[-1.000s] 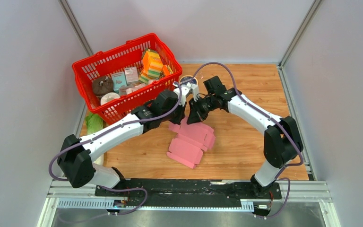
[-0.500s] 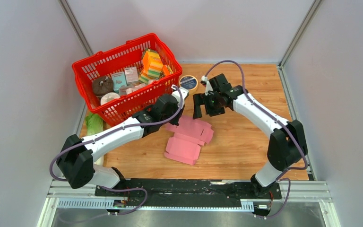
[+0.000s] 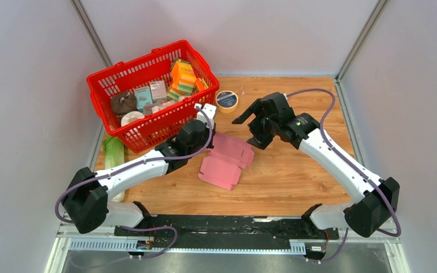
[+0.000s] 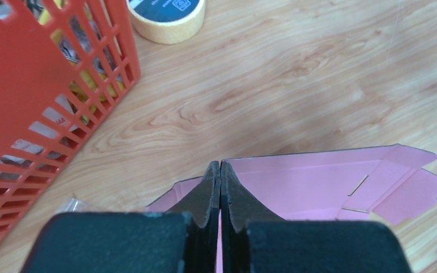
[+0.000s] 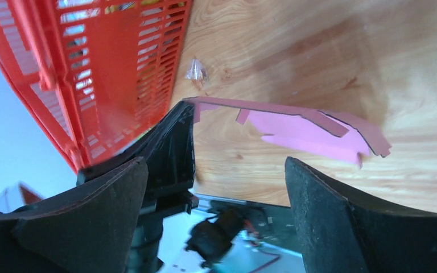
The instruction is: Fold the paper box
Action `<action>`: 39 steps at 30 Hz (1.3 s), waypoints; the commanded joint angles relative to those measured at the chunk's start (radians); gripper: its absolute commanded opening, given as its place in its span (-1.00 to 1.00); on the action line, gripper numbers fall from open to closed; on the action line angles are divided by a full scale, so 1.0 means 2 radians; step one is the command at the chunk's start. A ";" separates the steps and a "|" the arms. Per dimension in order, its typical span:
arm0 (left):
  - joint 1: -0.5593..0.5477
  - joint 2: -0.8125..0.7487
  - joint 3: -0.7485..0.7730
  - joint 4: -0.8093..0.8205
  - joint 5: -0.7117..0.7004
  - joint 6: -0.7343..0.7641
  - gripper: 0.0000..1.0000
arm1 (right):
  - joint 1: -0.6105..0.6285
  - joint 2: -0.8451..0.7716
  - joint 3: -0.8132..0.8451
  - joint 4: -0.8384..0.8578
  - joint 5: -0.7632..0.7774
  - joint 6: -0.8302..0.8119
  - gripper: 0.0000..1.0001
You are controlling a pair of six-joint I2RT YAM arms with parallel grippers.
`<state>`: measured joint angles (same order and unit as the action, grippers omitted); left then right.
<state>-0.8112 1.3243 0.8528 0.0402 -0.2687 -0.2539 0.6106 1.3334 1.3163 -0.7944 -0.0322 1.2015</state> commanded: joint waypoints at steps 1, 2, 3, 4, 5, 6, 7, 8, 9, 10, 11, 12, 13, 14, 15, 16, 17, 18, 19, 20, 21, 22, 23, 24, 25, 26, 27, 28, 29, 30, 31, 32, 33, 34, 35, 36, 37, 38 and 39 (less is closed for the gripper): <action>-0.001 -0.035 -0.014 0.057 -0.024 -0.017 -1.00 | 0.005 -0.002 -0.035 0.025 0.008 0.203 0.79; -0.001 -0.037 -0.020 0.064 -0.027 -0.020 -1.00 | 0.005 -0.002 -0.044 0.032 0.007 0.218 0.76; -0.001 -0.039 -0.021 0.067 -0.027 -0.025 -1.00 | 0.005 -0.002 -0.059 0.054 0.004 0.234 0.74; -0.001 -0.039 -0.024 0.069 -0.027 -0.026 -1.00 | 0.005 0.000 -0.064 0.063 0.002 0.242 0.68; -0.001 -0.039 -0.025 0.073 -0.024 -0.029 -1.00 | 0.005 0.001 -0.065 0.067 0.002 0.248 0.67; -0.001 -0.037 -0.024 0.073 -0.025 -0.033 -1.00 | 0.007 0.004 -0.068 0.071 0.003 0.258 0.66; -0.001 -0.035 -0.025 0.073 -0.025 -0.036 -1.00 | 0.008 0.005 -0.068 0.070 0.004 0.263 0.65; -0.001 -0.034 -0.025 0.075 -0.024 -0.038 -1.00 | 0.009 0.008 -0.070 0.070 0.005 0.269 0.64; -0.001 -0.034 -0.024 0.076 -0.024 -0.039 -1.00 | 0.010 0.009 -0.076 0.070 0.005 0.275 0.61; -0.002 -0.032 -0.024 0.076 -0.024 -0.040 -1.00 | 0.012 0.010 -0.079 0.073 0.005 0.286 0.60; -0.001 -0.032 -0.024 0.074 -0.027 -0.041 -1.00 | 0.013 0.011 -0.082 0.077 0.011 0.292 0.59; -0.001 -0.032 -0.024 0.074 -0.027 -0.043 -1.00 | 0.014 0.011 -0.084 0.080 0.015 0.296 0.54; -0.001 -0.033 -0.024 0.075 -0.027 -0.043 -1.00 | 0.014 0.014 -0.084 0.080 0.015 0.301 0.52; -0.001 -0.033 -0.026 0.076 -0.029 -0.043 -1.00 | 0.014 0.017 -0.084 0.082 0.015 0.304 0.50; -0.002 -0.033 -0.027 0.077 -0.030 -0.045 -1.00 | 0.014 0.025 -0.082 0.084 0.015 0.307 0.40; -0.001 -0.033 -0.027 0.078 -0.030 -0.045 -1.00 | 0.014 0.030 -0.079 0.087 0.015 0.311 0.34; -0.001 -0.033 -0.027 0.078 -0.029 -0.044 -1.00 | 0.014 0.034 -0.078 0.096 0.014 0.311 0.32; -0.001 -0.034 -0.027 0.078 -0.027 -0.044 -1.00 | 0.014 0.043 -0.074 0.098 0.012 0.310 0.30; -0.001 -0.034 -0.027 0.077 -0.027 -0.044 -1.00 | 0.013 0.050 -0.065 0.097 0.011 0.310 0.30; -0.002 -0.034 -0.027 0.077 -0.027 -0.043 -1.00 | 0.014 0.055 -0.061 0.094 0.008 0.310 0.29; -0.002 -0.035 -0.028 0.077 -0.027 -0.043 -1.00 | 0.013 0.063 -0.060 0.096 0.008 0.310 0.28; -0.002 -0.035 -0.028 0.077 -0.027 -0.043 -1.00 | 0.014 0.066 -0.058 0.097 0.006 0.311 0.25; -0.002 -0.036 -0.028 0.077 -0.027 -0.043 -1.00 | 0.015 0.068 -0.059 0.100 0.005 0.314 0.23; -0.002 -0.036 -0.028 0.077 -0.027 -0.043 -1.00 | 0.015 0.069 -0.061 0.103 0.004 0.316 0.17; -0.002 -0.036 -0.029 0.077 -0.027 -0.043 -1.00 | 0.014 0.070 -0.062 0.105 0.004 0.317 0.15; -0.002 -0.036 -0.028 0.077 -0.027 -0.043 -1.00 | 0.014 0.070 -0.064 0.107 0.004 0.319 0.13; -0.003 -0.035 -0.030 0.077 -0.027 -0.043 -1.00 | 0.013 0.070 -0.064 0.108 0.004 0.318 0.12; -0.003 -0.034 -0.029 0.076 -0.027 -0.042 -1.00 | 0.014 0.070 -0.064 0.108 0.003 0.318 0.12; -0.003 -0.033 -0.029 0.076 -0.027 -0.042 -1.00 | 0.014 0.069 -0.064 0.107 0.004 0.318 0.12; -0.003 -0.032 -0.030 0.076 -0.027 -0.042 -1.00 | 0.013 0.068 -0.067 0.106 0.006 0.319 0.11; -0.004 -0.032 -0.030 0.076 -0.028 -0.042 -1.00 | 0.014 0.067 -0.069 0.107 0.007 0.320 0.11; -0.004 -0.032 -0.030 0.076 -0.028 -0.042 -1.00 | 0.014 0.063 -0.072 0.110 0.008 0.322 0.06; -0.004 -0.032 -0.031 0.076 -0.028 -0.042 -1.00 | 0.013 0.061 -0.077 0.113 0.008 0.324 0.01; -0.005 -0.030 -0.031 0.076 -0.030 -0.042 -1.00 | 0.014 0.059 -0.079 0.116 0.009 0.325 -0.04; -0.005 -0.031 -0.031 0.076 -0.029 -0.042 -1.00 | 0.014 0.057 -0.080 0.116 0.010 0.327 -0.06; -0.005 -0.031 -0.031 0.076 -0.030 -0.043 -1.00 | 0.014 0.058 -0.080 0.116 0.011 0.327 -0.10; -0.005 -0.031 -0.032 0.076 -0.031 -0.043 -1.00 | 0.014 0.058 -0.080 0.117 0.012 0.326 -0.16; -0.005 -0.029 -0.032 0.076 -0.031 -0.043 -1.00 | 0.013 0.058 -0.080 0.118 0.012 0.327 -0.22; -0.005 -0.030 -0.033 0.075 -0.030 -0.043 -1.00 | 0.014 0.058 -0.080 0.120 0.012 0.326 -0.25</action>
<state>-0.8158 1.2720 0.7959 0.1539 -0.3214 -0.3313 0.6338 1.4757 1.1542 -0.5896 -0.0326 1.8256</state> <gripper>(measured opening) 0.007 0.412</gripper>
